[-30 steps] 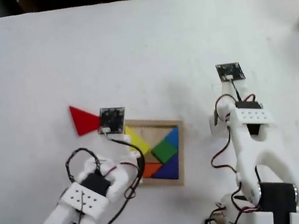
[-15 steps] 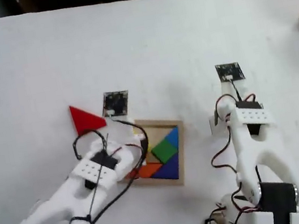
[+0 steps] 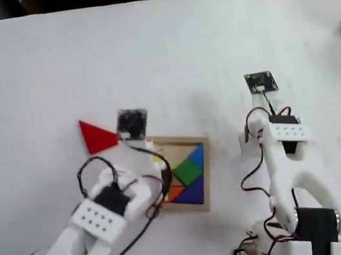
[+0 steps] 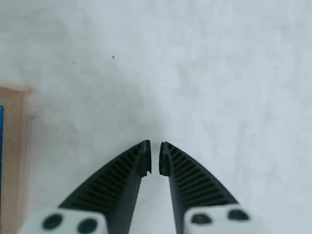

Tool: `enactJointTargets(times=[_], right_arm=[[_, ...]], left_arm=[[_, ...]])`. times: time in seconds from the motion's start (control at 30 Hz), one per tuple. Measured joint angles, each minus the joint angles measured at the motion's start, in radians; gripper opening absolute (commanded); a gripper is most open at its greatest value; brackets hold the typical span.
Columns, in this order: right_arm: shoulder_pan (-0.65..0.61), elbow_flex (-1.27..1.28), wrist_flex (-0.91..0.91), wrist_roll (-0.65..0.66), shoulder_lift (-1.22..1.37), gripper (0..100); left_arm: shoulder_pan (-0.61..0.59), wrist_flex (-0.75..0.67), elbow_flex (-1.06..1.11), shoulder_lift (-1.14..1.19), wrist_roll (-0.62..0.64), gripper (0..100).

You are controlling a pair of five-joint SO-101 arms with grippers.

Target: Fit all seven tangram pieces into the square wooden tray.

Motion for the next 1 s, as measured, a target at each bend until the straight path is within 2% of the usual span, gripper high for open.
enactJointTargets(times=[0.13,0.47,0.7,1.0], right_arm=[[0.000,0.000,0.000,0.000,0.000,3.9],[0.000,0.000,0.000,0.000,0.000,3.9],[0.000,0.000,0.000,0.000,0.000,3.9],[0.000,0.000,0.000,0.000,0.000,3.9]], left_arm=[[0.091,0.026,0.091,-0.087,-0.002,2],[0.097,-0.026,0.115,-0.014,-0.006,2],[0.026,-0.132,0.115,0.091,-0.064,2],[-0.103,-0.152,0.104,0.101,-0.077,2]])
